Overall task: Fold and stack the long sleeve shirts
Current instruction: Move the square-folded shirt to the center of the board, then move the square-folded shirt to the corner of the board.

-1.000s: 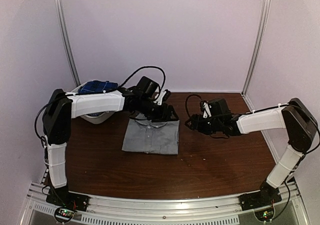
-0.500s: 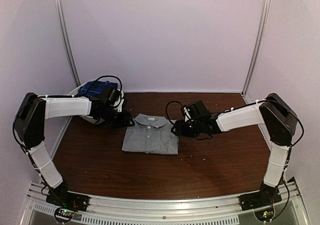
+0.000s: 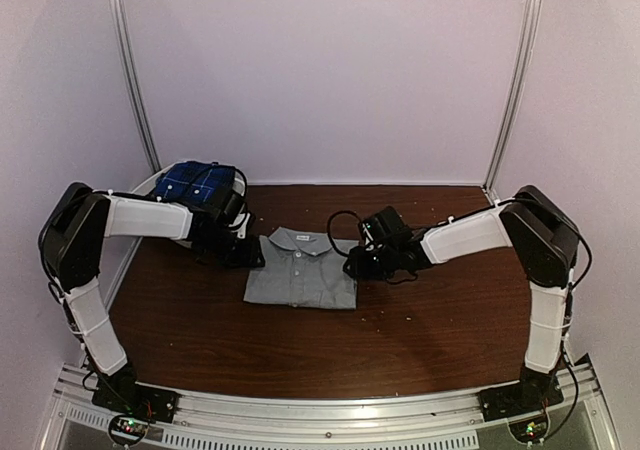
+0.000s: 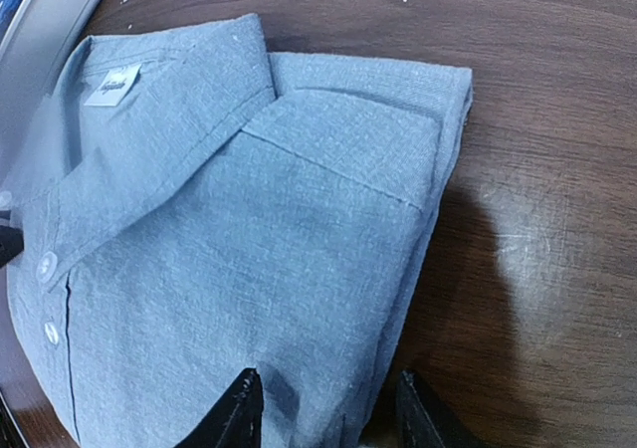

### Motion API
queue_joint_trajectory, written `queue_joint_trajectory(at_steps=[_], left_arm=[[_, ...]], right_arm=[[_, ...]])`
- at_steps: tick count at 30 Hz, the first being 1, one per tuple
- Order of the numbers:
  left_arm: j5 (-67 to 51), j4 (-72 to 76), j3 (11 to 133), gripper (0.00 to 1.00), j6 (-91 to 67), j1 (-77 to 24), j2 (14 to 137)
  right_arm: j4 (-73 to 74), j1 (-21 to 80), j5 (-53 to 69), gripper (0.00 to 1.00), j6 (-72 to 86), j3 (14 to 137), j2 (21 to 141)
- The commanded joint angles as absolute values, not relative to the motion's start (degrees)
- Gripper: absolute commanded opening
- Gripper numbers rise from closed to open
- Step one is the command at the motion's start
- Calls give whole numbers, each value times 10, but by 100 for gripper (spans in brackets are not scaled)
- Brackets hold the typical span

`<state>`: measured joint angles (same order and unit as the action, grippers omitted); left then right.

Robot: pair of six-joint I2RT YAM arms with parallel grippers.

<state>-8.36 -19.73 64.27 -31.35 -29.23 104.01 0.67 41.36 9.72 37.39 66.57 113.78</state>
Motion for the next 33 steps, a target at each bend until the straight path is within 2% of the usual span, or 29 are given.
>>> queue_joint_trajectory(at_steps=[1, 3, 7, 13, 24, 33], left_arm=[[-89, -154, 633, 42, -306, -293, 1063], [-92, -147, 631, 37, -308, -295, 1071], [-92, -145, 641, 34, -314, -311, 1093], [-86, -141, 657, 34, -346, -352, 1113], [-66, -159, 703, 49, -362, -367, 1102], [-77, -190, 727, 50, -336, -367, 1052]], right_arm=[[16, 423, 88, 43, 370, 679, 1159], [15, 423, 87, 35, 370, 677, 1158], [22, 414, 80, 19, 366, 673, 1154], [21, 375, 82, 5, 353, 649, 1128], [65, 322, 69, 1, 304, 664, 1114], [161, 241, 22, 2, 211, 759, 1166]])
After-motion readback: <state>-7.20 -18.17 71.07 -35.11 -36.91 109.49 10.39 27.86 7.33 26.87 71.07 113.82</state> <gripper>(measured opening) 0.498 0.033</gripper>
